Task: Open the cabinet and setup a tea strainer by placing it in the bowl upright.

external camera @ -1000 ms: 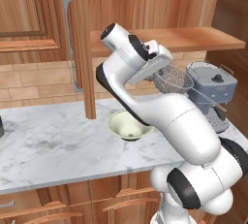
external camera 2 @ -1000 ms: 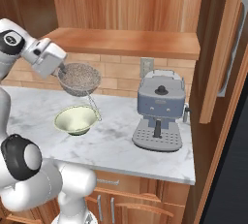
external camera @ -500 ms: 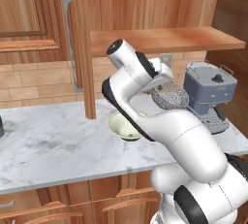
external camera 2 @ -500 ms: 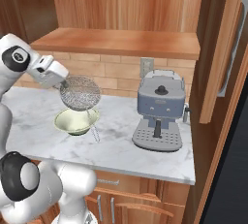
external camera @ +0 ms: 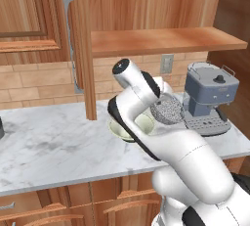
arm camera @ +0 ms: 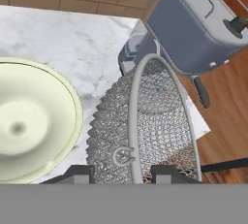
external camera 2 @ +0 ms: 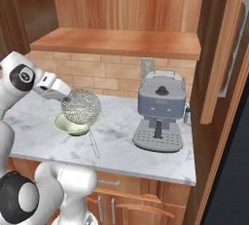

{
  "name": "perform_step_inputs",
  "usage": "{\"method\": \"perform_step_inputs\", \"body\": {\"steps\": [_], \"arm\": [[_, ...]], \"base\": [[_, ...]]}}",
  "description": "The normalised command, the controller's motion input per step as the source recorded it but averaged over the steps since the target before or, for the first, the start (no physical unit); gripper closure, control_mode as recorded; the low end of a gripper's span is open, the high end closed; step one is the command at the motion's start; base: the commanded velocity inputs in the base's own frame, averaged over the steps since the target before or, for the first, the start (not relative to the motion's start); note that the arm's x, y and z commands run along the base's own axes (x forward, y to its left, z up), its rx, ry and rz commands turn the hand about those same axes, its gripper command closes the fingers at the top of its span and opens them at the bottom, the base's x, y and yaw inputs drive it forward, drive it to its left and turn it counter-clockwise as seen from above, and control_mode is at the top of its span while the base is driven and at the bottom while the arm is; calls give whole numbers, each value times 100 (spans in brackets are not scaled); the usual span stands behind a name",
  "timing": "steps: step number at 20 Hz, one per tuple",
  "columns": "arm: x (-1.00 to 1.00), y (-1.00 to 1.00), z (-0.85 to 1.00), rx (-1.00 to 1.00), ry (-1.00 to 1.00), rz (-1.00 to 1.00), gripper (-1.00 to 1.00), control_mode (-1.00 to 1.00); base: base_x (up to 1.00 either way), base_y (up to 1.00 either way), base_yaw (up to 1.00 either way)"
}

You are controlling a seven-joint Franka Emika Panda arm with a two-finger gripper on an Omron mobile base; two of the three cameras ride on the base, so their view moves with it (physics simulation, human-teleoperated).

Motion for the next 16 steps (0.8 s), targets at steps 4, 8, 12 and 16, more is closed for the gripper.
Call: {"method": "perform_step_inputs", "body": {"steps": [4, 8, 12, 16], "arm": [[11, 20, -28, 3, 0, 3, 100, -100], [34, 31, -19, 0, 0, 7, 100, -100], [28, 18, -22, 0, 0, 4, 100, -100], [12, 33, -19, 0, 0, 1, 100, -100]], "base": [[0, 0, 0], [0, 0, 0], [0, 0, 0], [0, 0, 0]]}}
